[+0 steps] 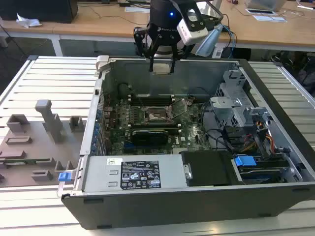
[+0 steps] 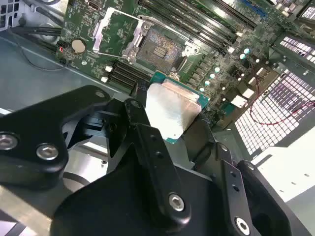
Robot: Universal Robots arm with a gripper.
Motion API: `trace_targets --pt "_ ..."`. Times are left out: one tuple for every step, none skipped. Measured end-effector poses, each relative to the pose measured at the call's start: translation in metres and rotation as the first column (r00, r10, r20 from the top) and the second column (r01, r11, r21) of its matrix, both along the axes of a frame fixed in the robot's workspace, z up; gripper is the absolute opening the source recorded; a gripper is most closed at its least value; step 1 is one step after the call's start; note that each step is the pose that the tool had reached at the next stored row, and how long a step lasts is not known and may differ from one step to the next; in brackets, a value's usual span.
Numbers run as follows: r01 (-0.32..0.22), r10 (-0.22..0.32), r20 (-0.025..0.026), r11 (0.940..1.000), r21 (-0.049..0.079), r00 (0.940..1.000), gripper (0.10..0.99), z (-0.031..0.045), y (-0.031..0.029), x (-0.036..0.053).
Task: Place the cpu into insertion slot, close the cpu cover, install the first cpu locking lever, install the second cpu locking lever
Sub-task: 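Place the cpu into insertion slot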
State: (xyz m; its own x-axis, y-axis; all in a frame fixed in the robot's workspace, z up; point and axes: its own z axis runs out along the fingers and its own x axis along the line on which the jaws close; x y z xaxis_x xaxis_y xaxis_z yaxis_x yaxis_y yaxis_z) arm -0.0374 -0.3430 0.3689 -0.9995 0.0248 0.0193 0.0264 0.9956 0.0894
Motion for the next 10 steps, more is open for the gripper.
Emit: trace_targets --pt "0.0 0.0 -0.0001 1.0 0.0 1.0 0.545 0.0 0.0 0.0" --pt "0.0 0.0 -0.0001 1.0 0.0 1.0 0.545 -0.0005 0.0 0.0" --pt "0.0 0.0 0.0 1.0 0.0 1.0 0.545 -0.0009 0.0 0.0" --pt "0.0 0.0 -0.0001 1.0 0.0 1.0 0.545 -0.001 0.0 0.0" --pt "0.0 0.0 -0.0001 1.0 0.0 1.0 0.545 -0.0012 0.0 0.0" --pt "0.0 0.0 0.0001 1.0 0.0 1.0 0.545 -0.0017 0.0 0.0" --pt "0.0 0.0 -0.0001 1.0 -0.001 1.0 0.545 -0.0026 0.0 0.0" --pt "0.0 0.0 0.0 1.0 -0.005 1.0 0.545 -0.0032 0.0 0.0" --pt "0.0 0.0 -0.0001 1.0 -0.006 1.0 0.545 -0.0035 0.0 0.0" --pt "0.0 0.0 0.0 1.0 -0.006 1.0 0.545 -0.0039 0.0 0.0"
